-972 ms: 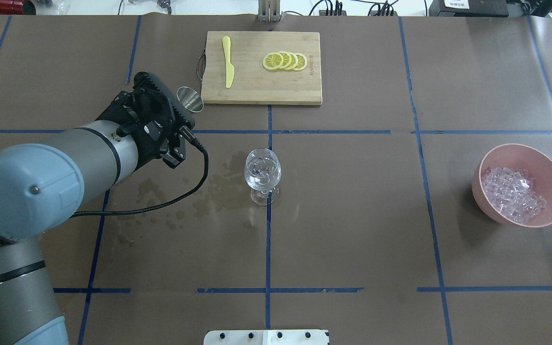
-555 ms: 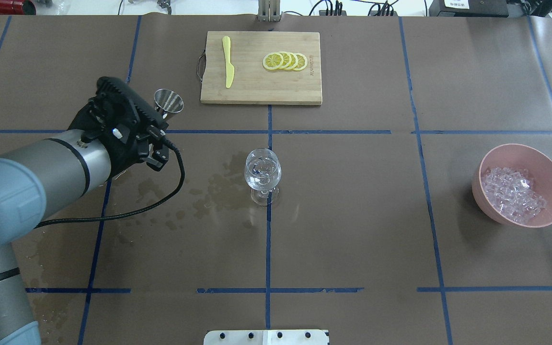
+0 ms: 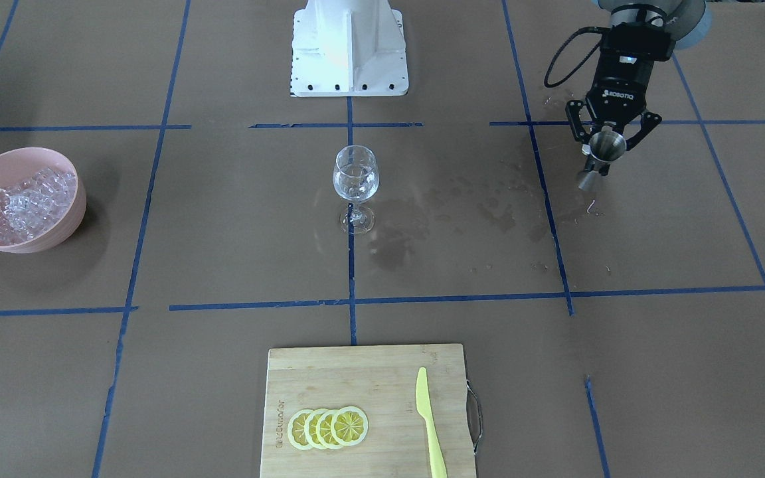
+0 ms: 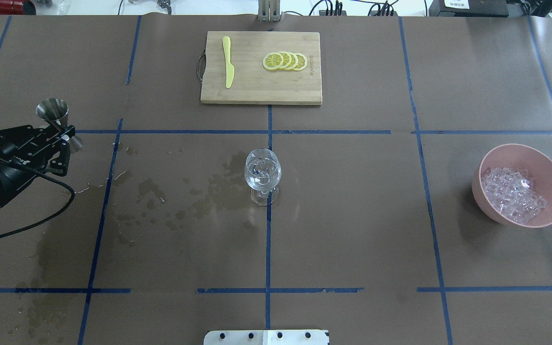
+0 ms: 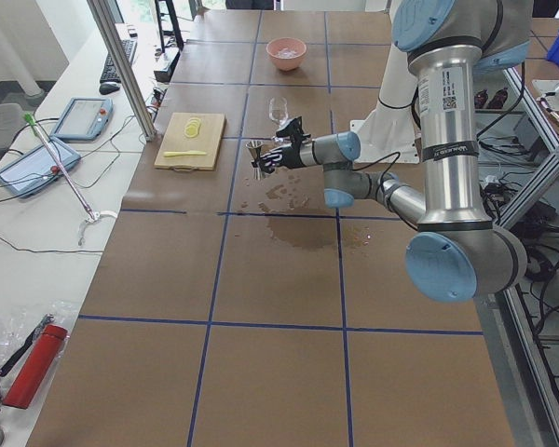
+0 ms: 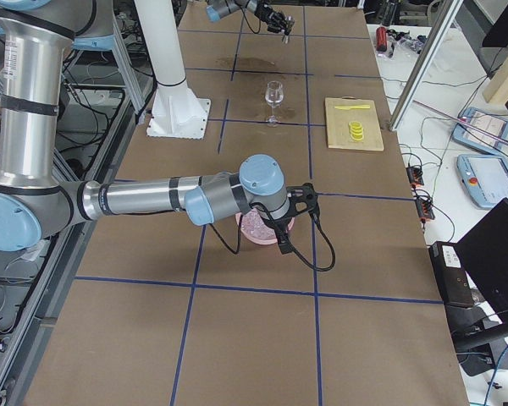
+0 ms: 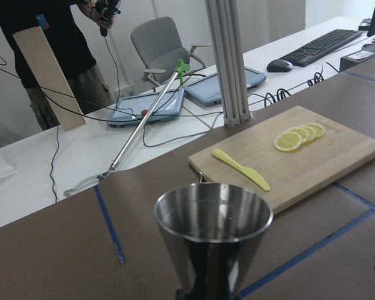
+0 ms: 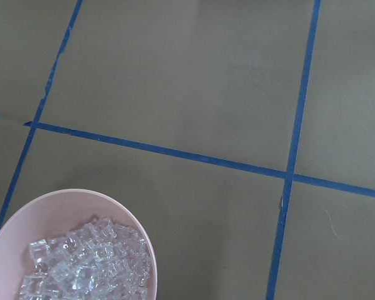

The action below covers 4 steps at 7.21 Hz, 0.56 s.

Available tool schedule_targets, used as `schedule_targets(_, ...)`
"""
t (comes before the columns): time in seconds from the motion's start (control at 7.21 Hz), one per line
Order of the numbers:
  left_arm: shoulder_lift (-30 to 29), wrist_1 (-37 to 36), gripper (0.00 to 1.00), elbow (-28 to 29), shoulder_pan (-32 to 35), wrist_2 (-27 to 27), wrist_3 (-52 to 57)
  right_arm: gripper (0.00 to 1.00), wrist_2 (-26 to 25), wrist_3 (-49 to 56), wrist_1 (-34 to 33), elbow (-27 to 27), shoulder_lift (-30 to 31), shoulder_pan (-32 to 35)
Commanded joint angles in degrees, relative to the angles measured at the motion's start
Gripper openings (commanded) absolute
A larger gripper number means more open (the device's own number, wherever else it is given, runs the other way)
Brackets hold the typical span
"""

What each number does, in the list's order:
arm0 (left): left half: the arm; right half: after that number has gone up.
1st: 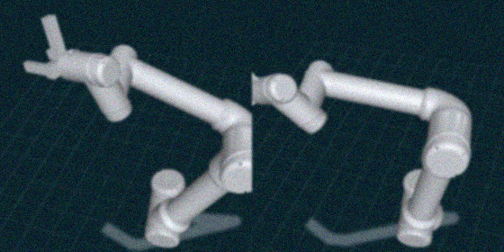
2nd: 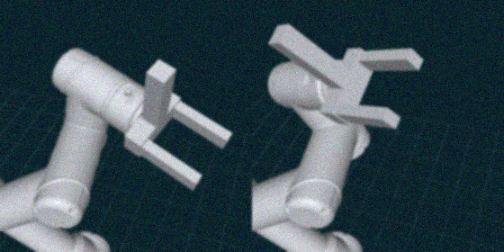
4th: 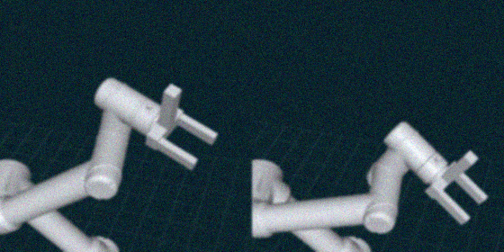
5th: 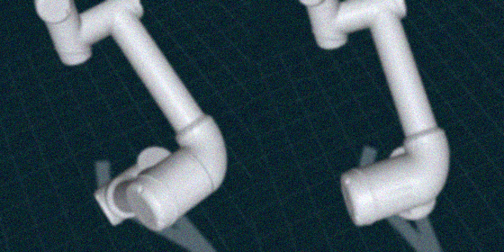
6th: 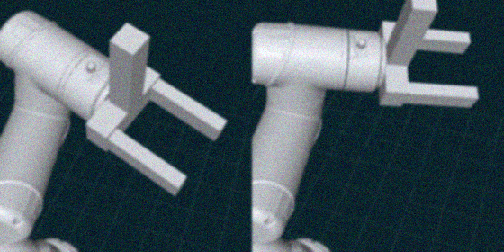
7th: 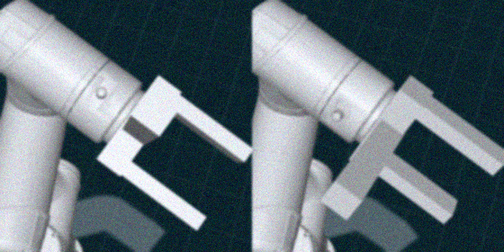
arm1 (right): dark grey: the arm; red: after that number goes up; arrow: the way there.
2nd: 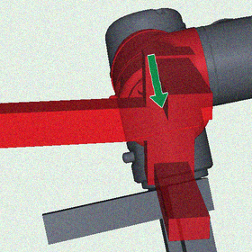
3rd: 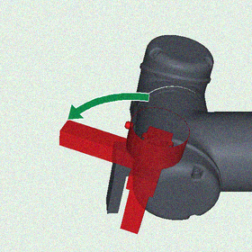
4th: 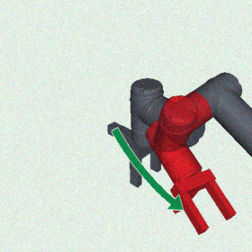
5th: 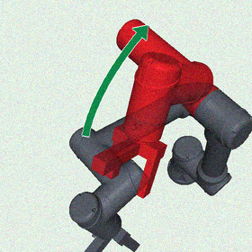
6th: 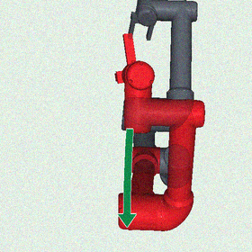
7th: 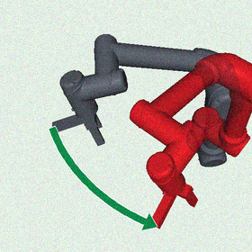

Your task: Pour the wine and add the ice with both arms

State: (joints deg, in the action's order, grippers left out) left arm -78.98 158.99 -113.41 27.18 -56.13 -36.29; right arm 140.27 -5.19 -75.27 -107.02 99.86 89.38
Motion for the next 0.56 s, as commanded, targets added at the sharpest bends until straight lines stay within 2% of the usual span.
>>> schedule_targets(0.0,0.41,5.81,0.00,7.47,-1.07,6.10,-7.07,1.00,0.00,0.00,0.03,-0.12,0.42,0.00)
schedule_targets(0.42,0.14,10.88,0.00,15.82,-9.84,18.56,-18.09,1.00,0.00,0.00,0.03,-0.12,0.42,0.00)
